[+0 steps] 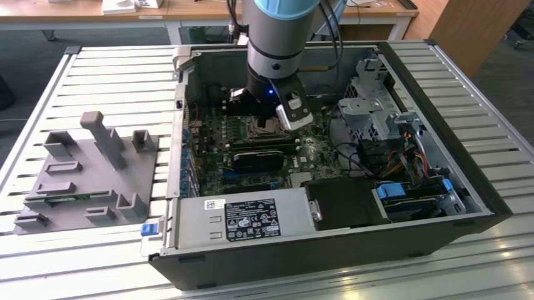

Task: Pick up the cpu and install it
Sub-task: 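Install the second cpu locking lever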

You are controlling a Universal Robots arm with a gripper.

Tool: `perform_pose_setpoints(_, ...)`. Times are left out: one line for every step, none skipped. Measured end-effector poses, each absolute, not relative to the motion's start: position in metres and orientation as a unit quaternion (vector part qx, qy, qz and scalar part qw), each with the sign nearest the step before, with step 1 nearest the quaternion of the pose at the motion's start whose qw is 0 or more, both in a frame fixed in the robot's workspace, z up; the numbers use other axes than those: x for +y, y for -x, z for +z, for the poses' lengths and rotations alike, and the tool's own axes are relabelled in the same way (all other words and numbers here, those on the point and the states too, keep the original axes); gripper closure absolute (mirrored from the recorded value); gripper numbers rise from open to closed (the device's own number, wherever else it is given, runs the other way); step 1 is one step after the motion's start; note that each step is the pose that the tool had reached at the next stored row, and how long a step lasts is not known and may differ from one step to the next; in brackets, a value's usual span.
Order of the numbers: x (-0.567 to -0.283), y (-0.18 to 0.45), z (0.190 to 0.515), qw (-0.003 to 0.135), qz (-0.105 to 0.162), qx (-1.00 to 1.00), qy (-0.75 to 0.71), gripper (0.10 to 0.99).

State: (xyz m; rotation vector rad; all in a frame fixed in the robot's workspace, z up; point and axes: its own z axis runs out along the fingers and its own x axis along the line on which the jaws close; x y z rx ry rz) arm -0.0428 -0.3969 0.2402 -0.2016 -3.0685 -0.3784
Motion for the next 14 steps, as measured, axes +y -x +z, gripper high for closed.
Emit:
perform_pose_setpoints(-0.399,0.043,0.240,0.022,-0.122,-0.990,0.065,0.980)
perform_pose_setpoints(-0.401,0.043,0.239,0.022,-0.122,-0.990,0.065,0.980)
perform_pose_setpoints(-0.402,0.043,0.238,0.022,-0.122,-0.990,0.065,0.980)
perform_pose_setpoints(-0.404,0.043,0.237,0.022,-0.122,-0.990,0.065,0.980)
perform_pose_setpoints(-0.404,0.043,0.235,0.022,-0.122,-0.990,0.065,0.980)
perform_pose_setpoints(-0.405,0.044,0.233,0.022,-0.122,-0.990,0.065,0.980)
perform_pose_setpoints(-0.405,0.045,0.231,0.022,-0.122,-0.990,0.065,0.980)
perform_pose_setpoints(-0.405,0.047,0.230,0.022,-0.122,-0.990,0.065,0.980)
perform_pose_setpoints(-0.405,0.049,0.228,0.022,-0.122,-0.990,0.065,0.980)
perform_pose_setpoints(-0.405,0.052,0.226,0.022,-0.122,-0.990,0.065,0.980)
perform_pose_setpoints(-0.405,0.054,0.224,0.022,-0.122,-0.990,0.065,0.980)
perform_pose_setpoints(-0.405,0.057,0.222,0.022,-0.122,-0.990,0.065,0.980)
perform_pose_setpoints(-0.405,0.059,0.221,0.022,-0.122,-0.990,0.065,0.980)
perform_pose_setpoints(-0.405,0.060,0.219,0.022,-0.122,-0.990,0.065,0.980)
